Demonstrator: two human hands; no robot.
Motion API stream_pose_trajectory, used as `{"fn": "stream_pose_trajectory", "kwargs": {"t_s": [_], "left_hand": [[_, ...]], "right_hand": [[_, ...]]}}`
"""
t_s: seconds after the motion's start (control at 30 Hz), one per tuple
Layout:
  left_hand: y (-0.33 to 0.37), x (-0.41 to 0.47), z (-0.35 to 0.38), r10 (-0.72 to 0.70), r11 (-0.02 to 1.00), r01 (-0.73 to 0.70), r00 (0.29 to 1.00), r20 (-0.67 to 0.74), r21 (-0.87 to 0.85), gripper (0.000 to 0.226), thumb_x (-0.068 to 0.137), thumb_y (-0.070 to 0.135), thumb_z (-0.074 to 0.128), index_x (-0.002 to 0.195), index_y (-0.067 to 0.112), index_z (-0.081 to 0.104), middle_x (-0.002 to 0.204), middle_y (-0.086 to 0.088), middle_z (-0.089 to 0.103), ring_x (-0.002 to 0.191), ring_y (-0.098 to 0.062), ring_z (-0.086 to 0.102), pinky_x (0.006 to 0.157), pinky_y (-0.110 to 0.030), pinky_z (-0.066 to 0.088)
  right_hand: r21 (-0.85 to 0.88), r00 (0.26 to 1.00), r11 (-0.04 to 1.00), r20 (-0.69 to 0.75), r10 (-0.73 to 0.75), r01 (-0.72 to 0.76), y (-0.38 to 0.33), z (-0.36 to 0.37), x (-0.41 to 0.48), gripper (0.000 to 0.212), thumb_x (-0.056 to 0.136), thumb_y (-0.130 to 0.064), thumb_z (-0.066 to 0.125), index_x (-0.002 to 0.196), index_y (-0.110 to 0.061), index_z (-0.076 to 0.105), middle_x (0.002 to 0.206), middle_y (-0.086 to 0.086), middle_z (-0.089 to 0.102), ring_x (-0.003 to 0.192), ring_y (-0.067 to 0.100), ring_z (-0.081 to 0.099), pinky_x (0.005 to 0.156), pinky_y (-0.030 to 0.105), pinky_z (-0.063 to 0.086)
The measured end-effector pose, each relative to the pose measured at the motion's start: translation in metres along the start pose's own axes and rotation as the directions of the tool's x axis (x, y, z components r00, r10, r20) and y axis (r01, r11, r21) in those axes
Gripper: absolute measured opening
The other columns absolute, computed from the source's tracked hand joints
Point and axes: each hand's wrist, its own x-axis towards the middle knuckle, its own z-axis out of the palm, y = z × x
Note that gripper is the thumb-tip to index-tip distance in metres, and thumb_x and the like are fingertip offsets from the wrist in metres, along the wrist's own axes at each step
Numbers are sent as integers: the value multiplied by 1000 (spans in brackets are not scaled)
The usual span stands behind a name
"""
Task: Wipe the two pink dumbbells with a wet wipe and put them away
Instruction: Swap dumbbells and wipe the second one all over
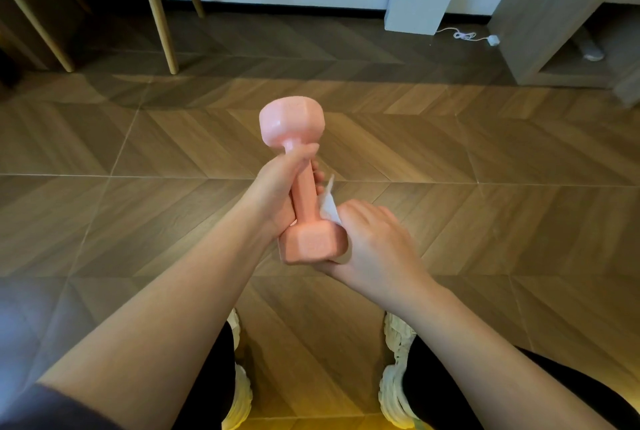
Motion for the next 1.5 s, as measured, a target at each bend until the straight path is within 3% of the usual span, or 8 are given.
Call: {"fn": "stream_pose_trajectory", "kwargs": {"t_s": [0.17, 0.33, 0.53, 0.77, 0.93, 1.13, 1.33, 1.5], "left_hand": [[-1, 2, 2, -94, 995, 95, 993, -74, 12, 24, 87, 25, 71, 78, 14, 52, 66, -1, 47, 61, -18, 50, 59, -31, 44], [3, -6, 5, -72, 997, 72, 997, -3, -22, 28, 90, 33, 66, 77, 18, 46, 55, 5, 41, 46, -11, 38, 46, -23, 34], [4, -2, -1, -57, 997, 61, 994, -88, 40, 14, 91, 18, 67, 84, 12, 56, 69, -1, 49, 64, -16, 51, 59, -30, 48], [10, -6, 1, -89, 995, 92, 994, 68, -41, 29, 90, 33, 65, 74, 17, 47, 57, 3, 44, 48, -13, 39, 47, -25, 38], [7, 0, -5, -123, 992, 122, 991, 55, 21, 26, 69, 25, 77, 82, 16, 57, 71, -1, 50, 65, -17, 51, 68, -30, 47], [8, 0, -4, -127, 992, 129, 985, 115, -14, 26, 84, 32, 70, 77, 17, 50, 58, 1, 48, 49, -14, 43, 52, -26, 40], [9, 7, -13, -108, 993, 101, 984, 143, 54, 39, 60, 27, 85, 83, 15, 55, 68, -1, 50, 78, -23, 50, 98, -40, 45], [8, 2, -10, -163, 987, 163, 976, 145, 15, 26, 80, 29, 74, 75, 17, 51, 57, 2, 47, 52, -14, 44, 54, -27, 41]], "right_hand": [[-40, 999, 999, 37, -24, 26, -1, 7, -3, 54, 57, -48, 89, 88, -14, 59, 80, -3, 59, 79, 22, 61, 87, 40, 49], [41, 997, 999, 70, -29, 26, -2, 3, -1, 57, 59, -52, 84, 94, -14, 61, 82, -5, 62, 83, 18, 61, 106, 49, 42], [-10, 998, 998, 16, -59, 59, 0, 7, -1, 56, 58, -49, 87, 89, -12, 59, 81, -3, 58, 80, 20, 59, 102, 50, 47], [67, 994, 992, -14, -109, 110, 0, 8, -1, 55, 61, -49, 80, 91, -17, 46, 80, -2, 55, 79, 18, 53, 98, 51, 49], [38, 996, 995, 1, -88, 88, 6, 9, -1, 58, 60, -47, 86, 93, -13, 54, 82, -1, 56, 83, 16, 49, 96, 50, 50], [81, 996, 993, 17, -86, 84, 1, 10, -2, 54, 69, -52, 76, 98, -10, 59, 84, 0, 60, 84, 18, 55, 99, 45, 48], [59, 995, 993, -13, -100, 101, 8, 10, -2, 47, 62, -37, 86, 87, -14, 53, 79, 1, 55, 81, 18, 47, 89, 39, 48], [98, 988, 992, 124, -87, 75, 2, 3, -2, 50, 66, -47, 81, 94, -10, 63, 85, 0, 60, 81, 16, 51, 72, 18, 26]]}}
